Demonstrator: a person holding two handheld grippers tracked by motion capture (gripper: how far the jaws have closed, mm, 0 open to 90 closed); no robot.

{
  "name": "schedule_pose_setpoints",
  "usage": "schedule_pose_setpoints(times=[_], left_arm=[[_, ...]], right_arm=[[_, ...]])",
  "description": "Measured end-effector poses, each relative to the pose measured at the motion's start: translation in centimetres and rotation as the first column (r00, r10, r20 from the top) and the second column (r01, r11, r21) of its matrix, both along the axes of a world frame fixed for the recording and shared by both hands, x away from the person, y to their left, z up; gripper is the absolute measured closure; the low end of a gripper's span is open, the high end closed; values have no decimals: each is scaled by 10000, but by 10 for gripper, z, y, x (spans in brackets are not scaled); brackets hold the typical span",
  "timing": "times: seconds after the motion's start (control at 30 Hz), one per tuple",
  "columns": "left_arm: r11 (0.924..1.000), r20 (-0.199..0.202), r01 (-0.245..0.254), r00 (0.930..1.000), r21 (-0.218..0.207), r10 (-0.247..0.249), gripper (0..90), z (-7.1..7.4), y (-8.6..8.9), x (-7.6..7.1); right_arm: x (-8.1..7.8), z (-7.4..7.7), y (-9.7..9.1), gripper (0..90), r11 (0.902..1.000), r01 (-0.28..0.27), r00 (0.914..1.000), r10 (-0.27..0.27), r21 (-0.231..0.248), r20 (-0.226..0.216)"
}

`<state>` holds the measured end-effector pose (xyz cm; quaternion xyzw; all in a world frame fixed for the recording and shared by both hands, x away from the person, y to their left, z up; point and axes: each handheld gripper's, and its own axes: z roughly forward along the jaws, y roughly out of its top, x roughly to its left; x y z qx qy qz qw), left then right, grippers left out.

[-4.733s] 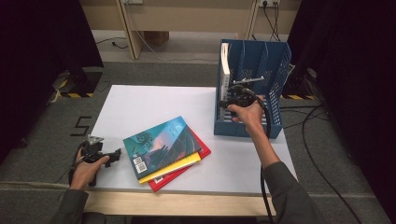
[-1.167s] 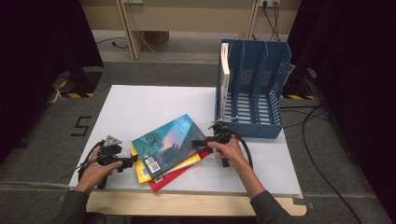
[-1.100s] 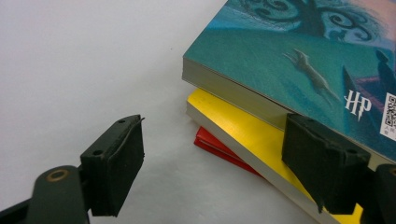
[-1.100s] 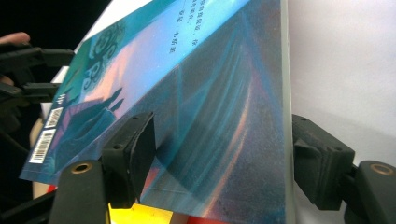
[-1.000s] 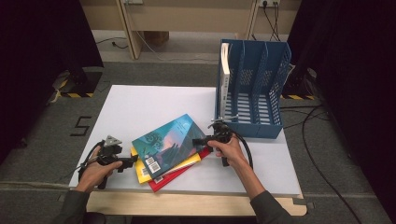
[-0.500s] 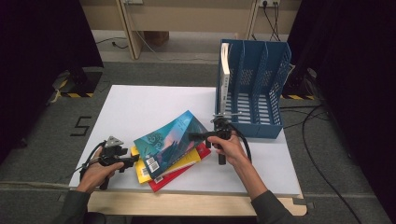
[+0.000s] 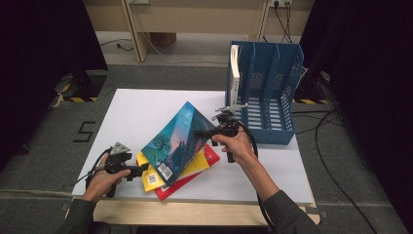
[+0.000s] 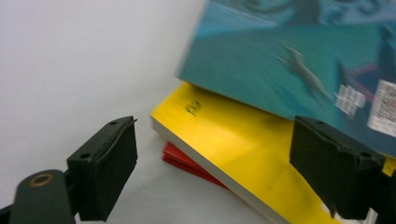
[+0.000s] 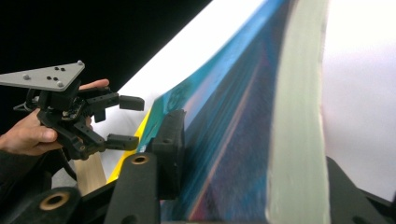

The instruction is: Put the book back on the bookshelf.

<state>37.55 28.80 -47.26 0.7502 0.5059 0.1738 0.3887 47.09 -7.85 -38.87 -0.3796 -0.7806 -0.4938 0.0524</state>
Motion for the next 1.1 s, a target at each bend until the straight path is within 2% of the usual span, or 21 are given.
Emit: schedule_pose_setpoints(times=[0.03,0.07,0.13,0.2,0.27,0.3,0.37,0.43,0.47,0.57,0.63,0.67,0.8,0.87,0.93,1.1], left_arm=[[9976,209,-548,9982,-425,557,148,3,9,1],[9976,209,-548,9982,-425,557,148,3,9,1],[9932,244,-1014,9944,-575,1030,148,3,18,3],[9891,220,-1416,9895,-414,1426,148,0,24,5],[9883,134,-1489,9887,-325,1493,148,-4,27,6],[9880,107,-1529,9881,-217,1532,148,-6,29,7],[9869,18,-1612,9869,-87,1613,148,-9,31,8],[9849,-36,-1726,9850,93,1726,148,-13,35,10],[9849,-36,-1726,9850,93,1726,148,-13,35,10],[9825,-125,-1861,9824,126,1862,148,-17,38,11],[9793,-199,-1980,9798,432,1990,148,-22,42,13],[9793,-199,-1980,9798,432,1990,149,-22,42,13],[9675,-52,-2217,9746,1213,2240,149,-29,47,15],[9680,-1,-2247,9741,1119,2261,141,-30,49,15],[9660,94,-2262,9739,1255,2269,133,-31,48,16],[9668,105,-2239,9745,1231,2243,128,-31,48,16]], right_arm=[[2,10,0,638,9999,-86,9997,88,-72,227],[2,10,0,638,9999,-86,9997,88,-72,227],[4,22,-1,673,10000,-51,9989,53,-45,472],[6,34,-1,698,9999,-42,9972,52,-133,741],[6,47,0,716,9990,-131,9951,173,-436,971],[6,59,2,732,9969,-198,9925,288,-756,1186],[6,64,2,738,9963,-146,9917,251,-842,1259],[6,77,2,748,9918,-152,9874,348,-1266,1546],[6,77,2,748,9918,-152,9874,348,-1266,1546],[5,88,1,749,9855,-97,9836,399,-1694,1757],[3,95,-1,749,9812,-63,9810,434,-1928,1890],[3,95,-1,749,9812,-63,9810,434,-1928,1890],[-1,106,-4,750,9760,46,9749,440,-2178,2180],[-2,110,-5,751,9739,66,9735,457,-2270,2241],[-3,115,-6,750,9702,78,9710,505,-2420,2338],[-7,130,-7,751,9601,215,9672,506,-2789,2487]])
